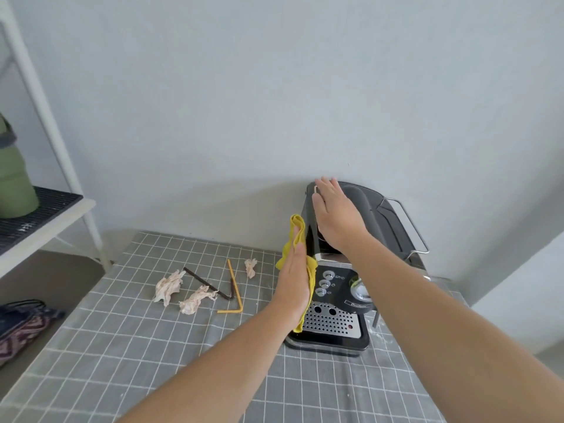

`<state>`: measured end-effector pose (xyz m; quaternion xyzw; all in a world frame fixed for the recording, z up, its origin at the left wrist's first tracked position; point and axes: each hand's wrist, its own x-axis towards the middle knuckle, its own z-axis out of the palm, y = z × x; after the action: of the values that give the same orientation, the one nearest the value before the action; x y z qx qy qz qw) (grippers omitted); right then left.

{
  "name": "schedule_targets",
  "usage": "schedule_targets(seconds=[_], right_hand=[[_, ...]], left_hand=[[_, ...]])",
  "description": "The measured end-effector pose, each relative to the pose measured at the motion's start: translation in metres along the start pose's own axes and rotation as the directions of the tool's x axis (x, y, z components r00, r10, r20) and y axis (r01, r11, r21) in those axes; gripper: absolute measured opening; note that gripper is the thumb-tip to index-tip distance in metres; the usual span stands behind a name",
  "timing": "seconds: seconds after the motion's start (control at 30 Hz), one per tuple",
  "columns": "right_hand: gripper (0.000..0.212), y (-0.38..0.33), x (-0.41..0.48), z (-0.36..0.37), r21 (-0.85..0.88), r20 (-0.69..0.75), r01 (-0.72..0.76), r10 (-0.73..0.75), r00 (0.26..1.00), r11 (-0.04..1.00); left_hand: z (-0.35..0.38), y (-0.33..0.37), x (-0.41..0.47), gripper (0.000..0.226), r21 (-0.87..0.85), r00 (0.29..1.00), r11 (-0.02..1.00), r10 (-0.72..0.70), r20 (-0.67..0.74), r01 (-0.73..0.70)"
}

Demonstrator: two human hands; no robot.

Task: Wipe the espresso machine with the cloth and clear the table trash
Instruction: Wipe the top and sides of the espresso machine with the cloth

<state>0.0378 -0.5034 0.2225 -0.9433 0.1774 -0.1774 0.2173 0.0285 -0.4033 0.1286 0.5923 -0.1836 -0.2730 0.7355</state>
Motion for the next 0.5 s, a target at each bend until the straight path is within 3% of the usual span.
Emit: schedule_targets(seconds=[0.07,0.13,0.23,0.3,0.37,0.43,0.5], right_hand=[[0.038,-0.005,-0.022,-0.004,0.085,-0.175,0.054,-0.039,0.984,0.995],[0.032,-0.008,-0.054,-0.007,0.161,-0.322,0.104,-0.047,0.946,0.982],[0.031,-0.006,-0.099,-0.016,0.29,-0.357,0.053,0.057,0.932,0.956],[0.039,0.002,-0.116,-0.023,0.406,-0.248,-0.061,0.174,0.953,0.912],[0.057,0.008,-0.127,-0.031,0.565,-0.039,-0.196,0.263,0.964,0.801],[0.064,0.011,-0.14,-0.044,0.679,0.194,-0.339,0.287,0.938,0.651],[0.065,0.018,-0.154,-0.054,0.669,0.303,-0.406,0.27,0.914,0.622]], left_hand=[[-0.001,0.004,-0.009,0.077,0.018,0.999,0.999,0.045,0.001,-0.045],[0.004,0.013,-0.025,0.065,0.077,0.992,0.989,0.128,-0.006,-0.127],[0.018,0.022,-0.054,0.049,0.123,0.961,0.953,0.277,0.003,-0.275],[0.031,0.022,-0.073,0.049,0.223,0.94,0.916,0.341,0.002,-0.333],[0.046,0.017,-0.091,0.05,0.29,0.937,0.894,0.349,0.032,-0.342],[0.06,0.007,-0.108,0.052,0.368,0.942,0.869,0.326,0.075,-0.33],[0.071,-0.003,-0.124,0.055,0.428,0.953,0.853,0.291,0.084,-0.298]])
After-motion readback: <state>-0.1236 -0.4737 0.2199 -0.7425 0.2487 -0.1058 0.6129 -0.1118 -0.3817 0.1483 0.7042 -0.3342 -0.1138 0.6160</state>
